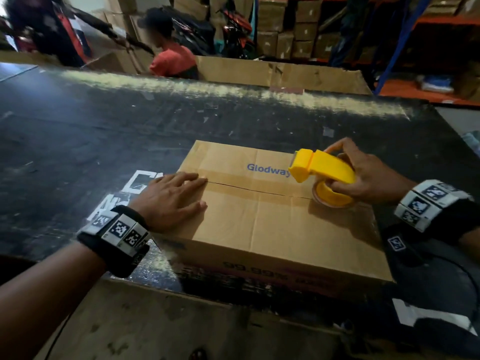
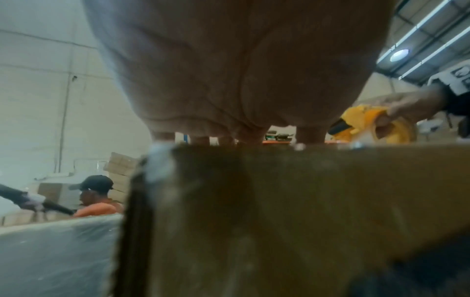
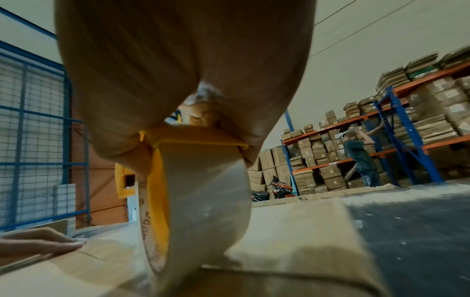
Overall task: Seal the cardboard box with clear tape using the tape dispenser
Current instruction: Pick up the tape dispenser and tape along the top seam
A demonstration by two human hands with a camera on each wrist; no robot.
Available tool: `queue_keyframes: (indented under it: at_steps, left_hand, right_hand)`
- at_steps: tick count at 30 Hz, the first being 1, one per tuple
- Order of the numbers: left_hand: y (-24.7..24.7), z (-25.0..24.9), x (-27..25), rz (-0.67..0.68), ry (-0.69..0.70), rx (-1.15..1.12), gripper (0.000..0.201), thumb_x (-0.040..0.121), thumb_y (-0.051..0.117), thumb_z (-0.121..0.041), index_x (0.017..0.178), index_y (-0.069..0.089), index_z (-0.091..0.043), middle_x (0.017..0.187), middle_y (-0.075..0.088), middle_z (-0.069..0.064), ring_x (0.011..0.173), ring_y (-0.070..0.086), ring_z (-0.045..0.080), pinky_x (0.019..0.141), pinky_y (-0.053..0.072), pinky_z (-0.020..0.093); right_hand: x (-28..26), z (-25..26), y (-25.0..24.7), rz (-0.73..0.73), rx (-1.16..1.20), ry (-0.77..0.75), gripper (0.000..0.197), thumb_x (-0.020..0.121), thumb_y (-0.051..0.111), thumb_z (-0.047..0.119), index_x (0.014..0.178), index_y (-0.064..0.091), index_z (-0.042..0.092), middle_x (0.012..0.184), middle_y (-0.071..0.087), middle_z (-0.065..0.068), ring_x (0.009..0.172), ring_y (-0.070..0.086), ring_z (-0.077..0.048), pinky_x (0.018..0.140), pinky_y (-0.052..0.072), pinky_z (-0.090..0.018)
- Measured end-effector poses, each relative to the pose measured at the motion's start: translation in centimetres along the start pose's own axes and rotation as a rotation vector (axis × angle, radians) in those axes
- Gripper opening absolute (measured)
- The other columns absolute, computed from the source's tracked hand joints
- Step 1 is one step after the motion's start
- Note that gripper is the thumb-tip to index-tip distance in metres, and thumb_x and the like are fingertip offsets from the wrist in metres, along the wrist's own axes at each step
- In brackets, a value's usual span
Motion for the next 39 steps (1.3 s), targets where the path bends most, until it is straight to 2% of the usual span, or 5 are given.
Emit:
queue_keyframes:
  at_steps: [11,15,18,24,39]
  left_hand:
    - [-0.8,5.0,1.1,-0.006,0.232,-0.207,0.079,0.082,0.049,-0.077,0.151,0.037,-0.042,0.159,0.038,-0.019,0.138,0.039,0.012,0.114,0.036,0.036]
    - [-0.1,8.2,0.8,0.004,0.207,-0.758,0.054,0.091,0.068,-0.041,0.141,0.051,-0.030,0.144,0.056,-0.014,0.131,0.051,-0.001,0.111,0.040,0.028]
    - [-0.7,10.4,1.9,-0.166,0.069,-1.196,0.034,0.097,0.062,-0.014,0.131,0.057,-0.010,0.126,0.072,0.006,0.119,0.069,0.018,0.106,0.052,0.044]
    - [-2.4,9.5,4.3,-0.068,-0.117,-1.681,0.037,0.098,0.060,-0.014,0.132,0.056,-0.002,0.085,0.076,0.007,0.073,0.075,0.019,0.076,0.061,0.031]
    - [-3.2,11.3,5.3,-0.127,-0.154,-1.581,0.037,0.082,0.075,0.004,0.117,0.062,-0.001,0.071,0.074,0.010,0.062,0.070,0.019,0.068,0.059,0.032]
  right_hand:
    - [11.2,17.2,8.0,-0.007,0.077,-0.301,0.061,0.078,0.075,0.032,0.125,0.036,0.029,0.105,0.064,-0.005,0.083,0.065,-0.012,0.066,0.055,-0.040]
    - [12.6,17.8,10.8,0.016,0.077,-0.266,0.065,0.076,0.075,0.033,0.127,0.035,0.031,0.108,0.061,0.000,0.086,0.065,-0.014,0.069,0.057,-0.044]
    - [12.6,17.2,11.2,0.015,0.047,-0.235,0.068,0.076,0.075,0.031,0.130,0.033,0.029,0.116,0.057,0.004,0.092,0.065,-0.017,0.074,0.057,-0.041]
    - [12.9,16.8,11.6,0.035,0.027,-0.196,0.073,0.071,0.073,0.038,0.128,0.026,0.040,0.127,0.048,0.008,0.107,0.056,-0.015,0.078,0.047,-0.021]
    - [12.6,18.8,11.0,0.106,-0.114,-0.303,0.070,0.079,0.057,0.070,0.139,0.030,0.046,0.142,0.049,0.001,0.105,0.057,-0.018,0.074,0.054,-0.033]
Point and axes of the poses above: each hand's wrist, its own x-axis towards the middle knuckle, its own y-axis out of the palm, z = x × y, the point moved 4 cm from there along x, towards the middle knuckle
